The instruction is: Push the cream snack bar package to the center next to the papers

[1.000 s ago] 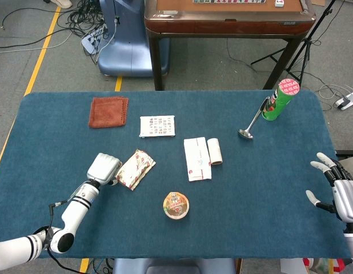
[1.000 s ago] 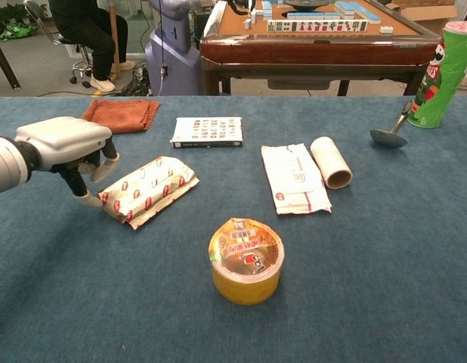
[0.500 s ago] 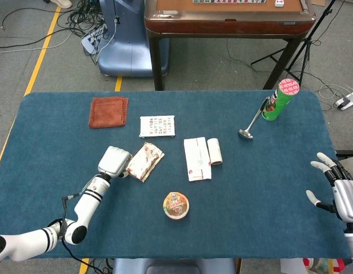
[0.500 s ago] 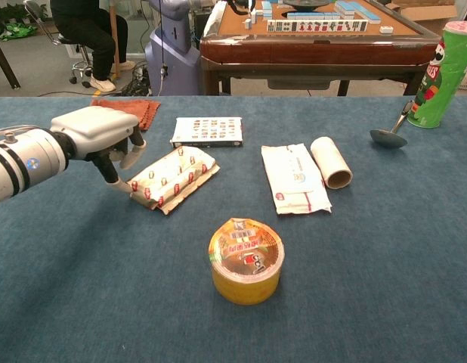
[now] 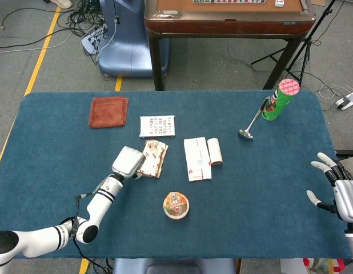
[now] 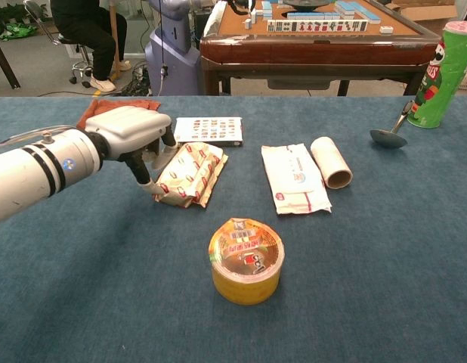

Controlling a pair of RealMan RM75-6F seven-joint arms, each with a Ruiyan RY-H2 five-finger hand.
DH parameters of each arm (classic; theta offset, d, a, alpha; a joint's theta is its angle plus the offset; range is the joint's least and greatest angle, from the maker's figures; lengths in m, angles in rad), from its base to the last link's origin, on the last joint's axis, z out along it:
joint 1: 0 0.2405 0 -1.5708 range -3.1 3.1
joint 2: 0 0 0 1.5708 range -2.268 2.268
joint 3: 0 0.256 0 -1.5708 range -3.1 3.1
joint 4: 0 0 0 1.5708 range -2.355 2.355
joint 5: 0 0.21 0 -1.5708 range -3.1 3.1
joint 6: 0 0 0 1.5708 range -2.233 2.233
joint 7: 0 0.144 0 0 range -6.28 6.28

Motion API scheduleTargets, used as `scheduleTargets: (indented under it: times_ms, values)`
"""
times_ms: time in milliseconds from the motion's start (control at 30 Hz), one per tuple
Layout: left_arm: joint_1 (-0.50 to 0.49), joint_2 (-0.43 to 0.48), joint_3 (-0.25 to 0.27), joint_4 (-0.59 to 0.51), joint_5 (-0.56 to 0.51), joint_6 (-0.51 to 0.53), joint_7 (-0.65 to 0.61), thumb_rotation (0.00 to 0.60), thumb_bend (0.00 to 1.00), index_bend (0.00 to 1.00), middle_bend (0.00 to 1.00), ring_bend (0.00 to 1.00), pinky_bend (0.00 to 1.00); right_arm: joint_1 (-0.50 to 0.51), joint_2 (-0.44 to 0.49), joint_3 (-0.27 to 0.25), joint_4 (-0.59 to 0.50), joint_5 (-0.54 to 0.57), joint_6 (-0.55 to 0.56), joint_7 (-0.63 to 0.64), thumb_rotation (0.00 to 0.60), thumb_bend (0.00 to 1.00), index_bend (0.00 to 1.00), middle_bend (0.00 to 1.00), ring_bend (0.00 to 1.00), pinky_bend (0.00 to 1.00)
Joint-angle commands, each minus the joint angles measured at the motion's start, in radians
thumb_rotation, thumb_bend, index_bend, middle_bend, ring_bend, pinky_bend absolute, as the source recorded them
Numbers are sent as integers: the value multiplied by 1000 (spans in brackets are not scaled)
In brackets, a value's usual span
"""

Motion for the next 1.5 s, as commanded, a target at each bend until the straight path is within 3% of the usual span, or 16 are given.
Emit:
scheduleTargets:
  times_ms: [33, 600, 1033, 1333, 1500]
  values:
    - [-11, -11, -5, 1, 4, 0, 1, 600, 0, 957, 1000, 1000, 1000, -1, 1, 0, 0, 0, 1, 2, 600, 246, 238, 108, 84, 238]
    - [-83, -92, -41, 39, 3, -8, 6, 600, 0, 957, 1000, 1000, 1000, -2, 7, 0, -1, -3, 2, 13, 600, 246, 238, 108, 84, 238]
    - [-20, 55, 3, -95, -52, 49, 123, 600, 0, 949, 1000, 1000, 1000, 2, 4, -4, -4, -1, -10, 4, 600, 246, 238, 108, 84, 238]
    - [-8, 92, 45, -54, -68, 10, 129, 600, 0, 948, 1000, 1000, 1000, 7, 0, -3, -4, 9, -23, -11, 600, 247, 238, 108, 84, 238]
    - [-12, 53, 53, 29, -50, -9, 84, 600, 0, 947, 1000, 1000, 1000, 6, 1, -3, -4, 10, -21, -9, 600, 246, 238, 108, 84, 238]
